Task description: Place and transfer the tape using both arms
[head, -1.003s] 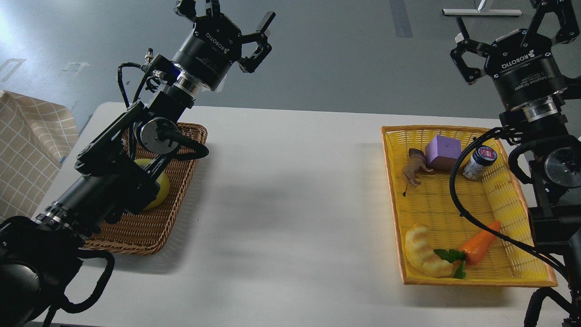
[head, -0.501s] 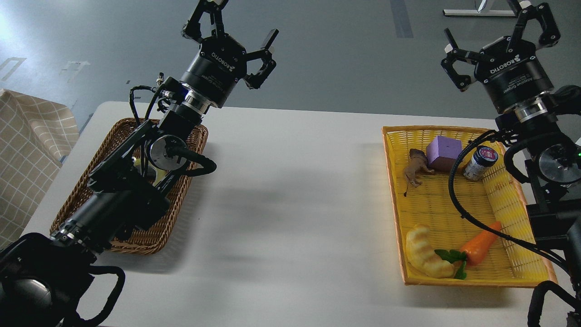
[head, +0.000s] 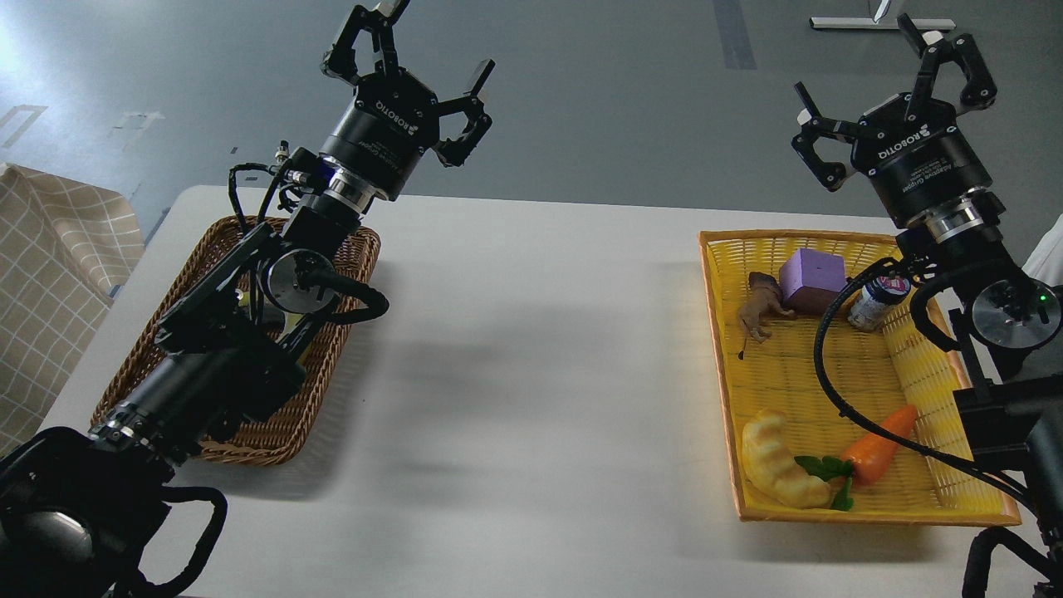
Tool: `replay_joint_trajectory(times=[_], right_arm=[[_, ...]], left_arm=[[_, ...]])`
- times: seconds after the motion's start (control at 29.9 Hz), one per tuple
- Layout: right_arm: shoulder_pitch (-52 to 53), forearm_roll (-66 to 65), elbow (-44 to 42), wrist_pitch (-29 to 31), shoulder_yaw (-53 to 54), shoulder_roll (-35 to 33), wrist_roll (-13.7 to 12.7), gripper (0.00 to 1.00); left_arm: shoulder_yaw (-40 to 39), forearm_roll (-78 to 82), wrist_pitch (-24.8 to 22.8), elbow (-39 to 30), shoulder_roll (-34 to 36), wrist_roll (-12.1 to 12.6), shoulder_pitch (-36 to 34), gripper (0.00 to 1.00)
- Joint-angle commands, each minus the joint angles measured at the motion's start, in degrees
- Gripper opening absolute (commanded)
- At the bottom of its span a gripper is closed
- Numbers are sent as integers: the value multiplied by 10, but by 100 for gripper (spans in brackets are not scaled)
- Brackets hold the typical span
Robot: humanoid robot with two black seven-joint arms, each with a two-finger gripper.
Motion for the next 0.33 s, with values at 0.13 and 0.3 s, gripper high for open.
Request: replay_joint_trajectory(times=[0.13, 0.3], right_arm=[[-1, 1, -2, 0, 0, 6, 2, 100], [-3, 1, 2, 0, 1, 6, 3, 100]], left_arm=[[-1, 0, 0, 2, -1, 0, 2, 98], [-1, 0, 0, 10, -1, 0, 1, 98]])
